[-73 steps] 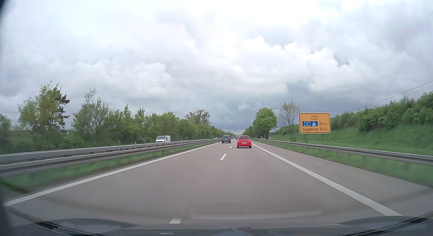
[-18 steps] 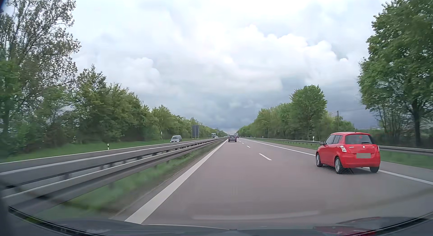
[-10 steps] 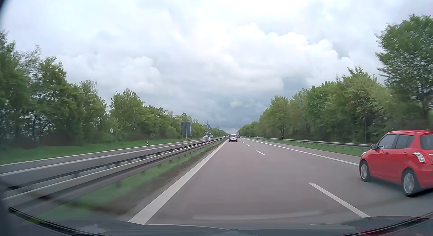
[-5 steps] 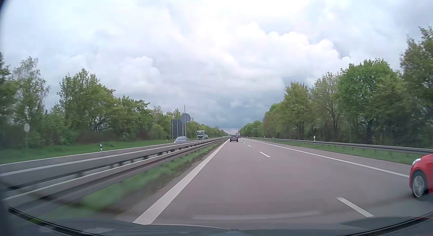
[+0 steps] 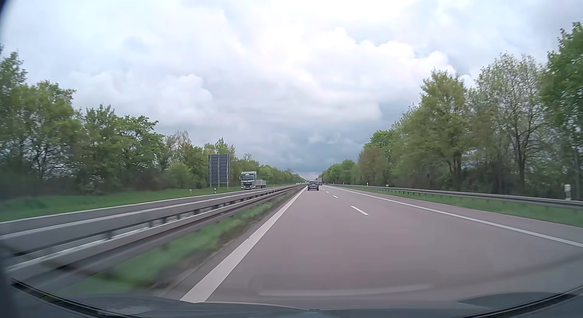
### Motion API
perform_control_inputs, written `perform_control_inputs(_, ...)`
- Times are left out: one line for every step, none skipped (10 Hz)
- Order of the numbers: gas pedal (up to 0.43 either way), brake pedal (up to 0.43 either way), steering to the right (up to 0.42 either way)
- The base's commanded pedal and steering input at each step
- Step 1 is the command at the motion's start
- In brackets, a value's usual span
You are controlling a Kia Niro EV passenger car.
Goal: Follow the waypoints while adhering to traffic rules and regulations
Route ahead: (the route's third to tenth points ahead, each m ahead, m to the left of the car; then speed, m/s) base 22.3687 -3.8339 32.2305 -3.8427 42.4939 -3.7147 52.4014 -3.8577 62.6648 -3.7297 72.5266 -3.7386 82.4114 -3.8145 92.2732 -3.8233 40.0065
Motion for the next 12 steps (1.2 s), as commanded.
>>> perform_control_inputs(0.488,0.012,0.001)
perform_control_inputs(0.488,0.012,0.000)
perform_control_inputs(0.488,0.012,0.000)
perform_control_inputs(0.488,0.012,0.000)
perform_control_inputs(0.488,0.012,0.000)
perform_control_inputs(0.488,0.012,-0.001)
perform_control_inputs(0.488,0.012,-0.001)
perform_control_inputs(0.488,0.012,-0.001)
perform_control_inputs(0.488,0.012,-0.001)
perform_control_inputs(0.488,0.012,-0.001)
perform_control_inputs(0.488,0.012,-0.001)
perform_control_inputs(0.488,0.012,-0.001)
